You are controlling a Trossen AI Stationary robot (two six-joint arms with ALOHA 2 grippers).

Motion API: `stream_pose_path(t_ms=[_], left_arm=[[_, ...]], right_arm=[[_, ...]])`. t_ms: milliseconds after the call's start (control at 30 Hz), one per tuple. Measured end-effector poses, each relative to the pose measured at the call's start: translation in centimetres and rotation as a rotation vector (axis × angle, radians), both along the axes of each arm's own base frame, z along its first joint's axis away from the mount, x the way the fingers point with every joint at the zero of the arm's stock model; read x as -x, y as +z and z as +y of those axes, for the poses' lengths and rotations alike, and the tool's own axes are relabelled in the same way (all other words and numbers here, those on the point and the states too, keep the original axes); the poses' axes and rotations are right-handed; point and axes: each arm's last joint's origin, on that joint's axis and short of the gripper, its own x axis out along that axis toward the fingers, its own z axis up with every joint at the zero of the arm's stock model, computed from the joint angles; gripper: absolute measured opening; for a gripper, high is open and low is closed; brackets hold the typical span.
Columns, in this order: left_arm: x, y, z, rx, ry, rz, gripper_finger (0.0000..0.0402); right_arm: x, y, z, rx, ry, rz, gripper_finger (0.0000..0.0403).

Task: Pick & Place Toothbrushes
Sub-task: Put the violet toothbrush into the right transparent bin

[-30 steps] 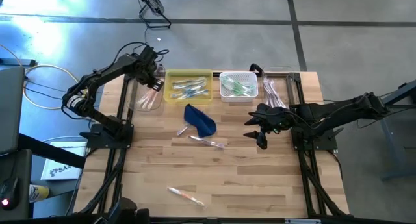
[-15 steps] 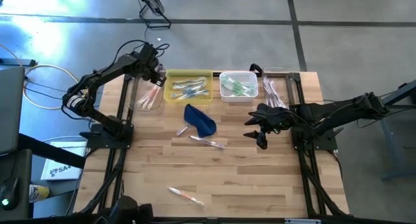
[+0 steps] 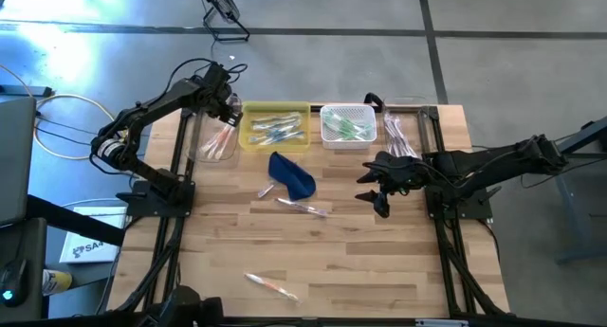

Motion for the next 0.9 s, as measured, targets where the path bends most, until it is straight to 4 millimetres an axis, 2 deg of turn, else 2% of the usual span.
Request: stream_pose_path(t_ms=[433, 700, 900], left_arm=[[-0.5, 0.0, -0.4, 0.015, -0.003, -0.020, 0.0113], [-3.4, 0.3, -1.8, -0.072, -0.148, 0.018, 0.0113], [-6.6, 0.4, -4.3, -0.106, -0.334, 0.013, 0.0113]], right_arm=[[0.0, 0.0, 0.0, 0.000, 0.000, 0.000, 0.0234], [0.0, 0.0, 0.0, 0.000, 0.000, 0.000, 0.0234], [0.0, 0.0, 0.0, 0.000, 0.000, 0.000, 0.0234]])
